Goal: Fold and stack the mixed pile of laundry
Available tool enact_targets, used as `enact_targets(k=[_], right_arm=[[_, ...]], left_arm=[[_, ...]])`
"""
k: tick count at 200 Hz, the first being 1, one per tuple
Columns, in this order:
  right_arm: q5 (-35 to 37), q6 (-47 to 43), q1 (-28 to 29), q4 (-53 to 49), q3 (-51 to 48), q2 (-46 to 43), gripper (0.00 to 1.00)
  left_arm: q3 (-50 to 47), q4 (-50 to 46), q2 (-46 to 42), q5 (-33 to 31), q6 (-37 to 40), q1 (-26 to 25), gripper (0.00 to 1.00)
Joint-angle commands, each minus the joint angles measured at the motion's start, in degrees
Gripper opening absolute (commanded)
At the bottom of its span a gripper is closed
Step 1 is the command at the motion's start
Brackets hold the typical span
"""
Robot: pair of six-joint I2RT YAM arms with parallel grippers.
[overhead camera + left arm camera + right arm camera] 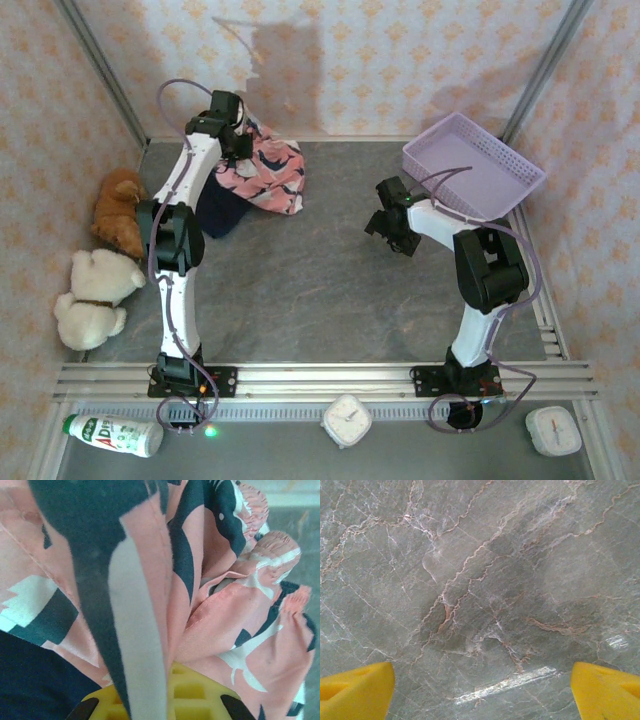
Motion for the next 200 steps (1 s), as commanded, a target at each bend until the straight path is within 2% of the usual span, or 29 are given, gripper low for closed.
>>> enact_targets(k=[1,47,61,86,114,123,132,137,162,164,168,178,200], right_arm=[[2.0,0.4,0.0,-1.6,1.7,1.1,0.90],[2.6,0.5,0.0,-1.7,0.9,0.8,0.90],[2.4,0.5,0.0,-1.5,0.8,1.0,0.90],[2.3,0.2,0.0,-1.7,1.2,1.6,0.90],[1.8,-0.2,0.0,-1.8,2.6,2.5,0.90],[1.6,-0.3,0.1,-1.8,2.9,2.6,0.90],[1.5,-0.6,0.0,-1.9,3.3,2.8,0.90],[1.5,-0.7,0.0,-2.1,3.5,2.8,0.90],[1.3,-1.5,0.0,-2.3,3.9,2.6,0.90],[1.2,-1.5,0.1,-2.2,4.0,2.5,0.90],[1.1,-1.6,0.0,-2.3,4.0,2.4,0.90],[0.9,-1.9,0.0,-2.1,4.2,2.2,0.91],[0.7,-2.1,0.0,-1.8,4.5,1.8,0.91]], left_arm=[[-0.6,6.0,-0.9,-1.8,-10.4,0.6,0.00],[-13.8,16.7,-6.8,-3.6,-24.6,4.4,0.00],[-19.5,21.3,-9.0,-1.4,-28.2,5.9,0.00],[-25.1,23.8,-10.4,2.9,-28.2,7.1,0.00],[-25.5,18.9,-8.8,4.1,-26.2,7.2,0.00],[-26.0,17.6,-8.5,3.6,-26.8,7.5,0.15],[-26.9,17.0,-8.4,3.7,-27.5,8.1,0.41],[-27.5,16.9,-8.7,3.6,-28.1,8.3,0.51],[-31.5,17.5,-12.8,1.3,-28.6,9.4,0.69],[-31.7,17.4,-13.1,1.1,-28.4,9.4,0.76],[-32.2,17.4,-13.8,0.8,-28.1,9.5,0.80],[-33.1,17.3,-15.7,0.3,-27.4,9.8,0.96],[-35.3,18.2,-19.4,1.7,-26.4,10.2,1.00]])
